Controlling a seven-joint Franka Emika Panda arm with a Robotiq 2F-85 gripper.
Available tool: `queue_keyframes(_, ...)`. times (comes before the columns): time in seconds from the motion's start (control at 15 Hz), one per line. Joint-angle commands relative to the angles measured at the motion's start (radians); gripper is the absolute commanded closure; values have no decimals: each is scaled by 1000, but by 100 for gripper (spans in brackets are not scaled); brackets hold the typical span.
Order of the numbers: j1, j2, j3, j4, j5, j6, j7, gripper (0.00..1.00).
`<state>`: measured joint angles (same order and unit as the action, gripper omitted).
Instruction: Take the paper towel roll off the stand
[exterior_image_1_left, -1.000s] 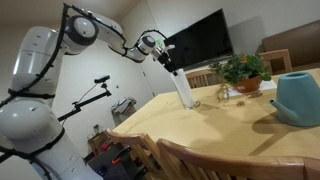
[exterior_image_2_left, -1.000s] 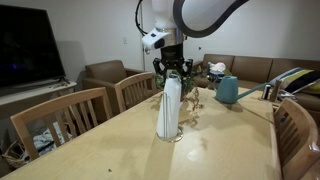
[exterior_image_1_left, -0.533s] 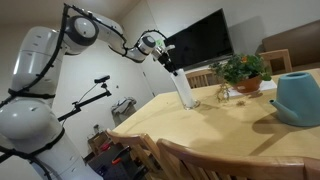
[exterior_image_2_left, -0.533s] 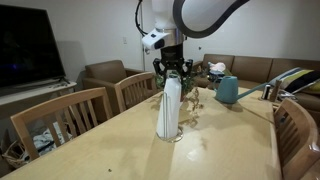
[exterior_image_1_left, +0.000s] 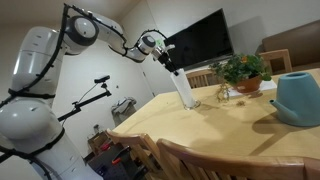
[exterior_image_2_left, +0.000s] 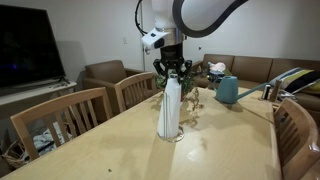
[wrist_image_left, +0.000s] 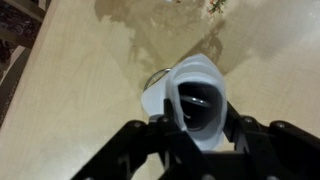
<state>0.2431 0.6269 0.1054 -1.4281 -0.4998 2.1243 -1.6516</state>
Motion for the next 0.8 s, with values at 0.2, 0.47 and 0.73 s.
queue_keyframes(0.2, -1, -20, 0, 2, -14, -16, -39, 70)
queue_keyframes(0.47, 1, -44, 0, -19, -29, -10, -63, 74)
queue_keyframes(0.73, 7, -59, -2, -23, -49, -17, -82, 67)
